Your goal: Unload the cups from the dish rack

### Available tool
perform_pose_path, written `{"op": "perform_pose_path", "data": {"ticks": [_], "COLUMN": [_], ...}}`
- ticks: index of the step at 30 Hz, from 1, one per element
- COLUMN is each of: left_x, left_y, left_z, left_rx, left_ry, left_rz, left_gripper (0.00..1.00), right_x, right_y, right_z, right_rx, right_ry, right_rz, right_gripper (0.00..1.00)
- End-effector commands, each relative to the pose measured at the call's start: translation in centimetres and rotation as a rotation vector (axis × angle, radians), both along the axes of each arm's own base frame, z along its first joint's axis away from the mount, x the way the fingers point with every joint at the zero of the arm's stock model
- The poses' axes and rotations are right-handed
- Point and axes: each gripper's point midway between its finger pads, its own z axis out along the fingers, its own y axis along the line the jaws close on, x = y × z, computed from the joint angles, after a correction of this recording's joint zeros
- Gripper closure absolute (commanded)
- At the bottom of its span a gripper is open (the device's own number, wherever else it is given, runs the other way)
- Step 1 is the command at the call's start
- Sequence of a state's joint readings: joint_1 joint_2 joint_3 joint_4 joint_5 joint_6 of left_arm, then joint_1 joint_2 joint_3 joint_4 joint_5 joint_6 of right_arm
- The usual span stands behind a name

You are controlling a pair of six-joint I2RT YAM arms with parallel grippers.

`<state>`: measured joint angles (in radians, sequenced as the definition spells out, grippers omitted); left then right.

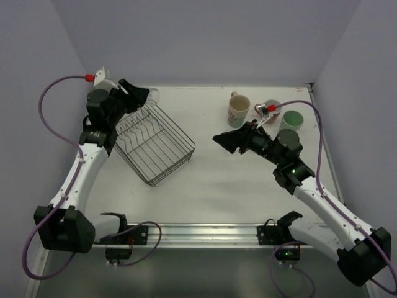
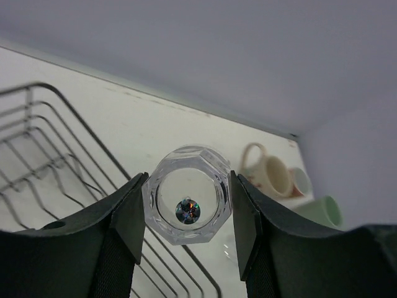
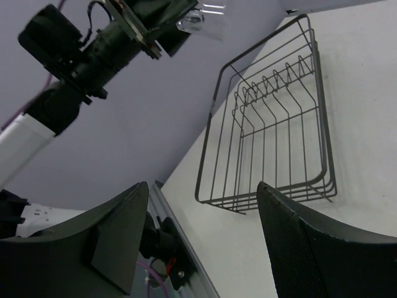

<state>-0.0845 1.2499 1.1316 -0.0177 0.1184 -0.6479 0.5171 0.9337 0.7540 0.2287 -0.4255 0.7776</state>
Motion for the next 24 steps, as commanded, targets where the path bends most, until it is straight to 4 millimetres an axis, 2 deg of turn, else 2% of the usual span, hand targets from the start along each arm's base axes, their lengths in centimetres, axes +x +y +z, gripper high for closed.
{"op": "perform_pose_path", "data": {"ticks": [1,3,5,6,9,12,16,24], "left_x": [-6.0,-8.6,-10.6,-11.8,-14.1,-15.4,-16.1,-16.8], "left_y": [-8.7,-12.0,-13.8,-15.3,-17.4,-19.1,-20.3,-22.0], "left_z": [2.6,2.6,3.9,3.5,4.7,5.2,5.6,4.7], "left_rx": [-0.286,-0.381,-0.446,-0.468,-0.54,-0.551,-0.556,-0.549], "left_ry": [-0.047,-0.038,-0.065,-0.05,-0.061,-0.061,-0.063,-0.037], "left_rz": [-0.412,-0.524,-0.598,-0.644,-0.737,-0.784,-0.822,-0.86], "left_gripper": [0.79,0.79,0.8,0.8,0.8,0.8,0.8,0.8], "right_x": [-1.7,-1.9,-2.0,-2.0,-1.6,-1.2,-1.1,-1.6], "right_y": [0.6,0.7,1.0,1.1,1.2,1.4,1.7,2.0], "right_z": [3.7,3.5,3.6,3.7,3.9,3.6,3.4,3.9], "right_rx": [0.162,0.173,0.18,0.185,0.182,0.175,0.18,0.184], "right_ry": [-0.079,-0.085,-0.096,-0.099,-0.112,-0.101,-0.089,-0.105], "right_rz": [0.077,0.088,0.103,0.105,0.101,0.097,0.109,0.146], "right_gripper": [0.27,0.26,0.26,0.26,0.25,0.25,0.27,0.45]}}
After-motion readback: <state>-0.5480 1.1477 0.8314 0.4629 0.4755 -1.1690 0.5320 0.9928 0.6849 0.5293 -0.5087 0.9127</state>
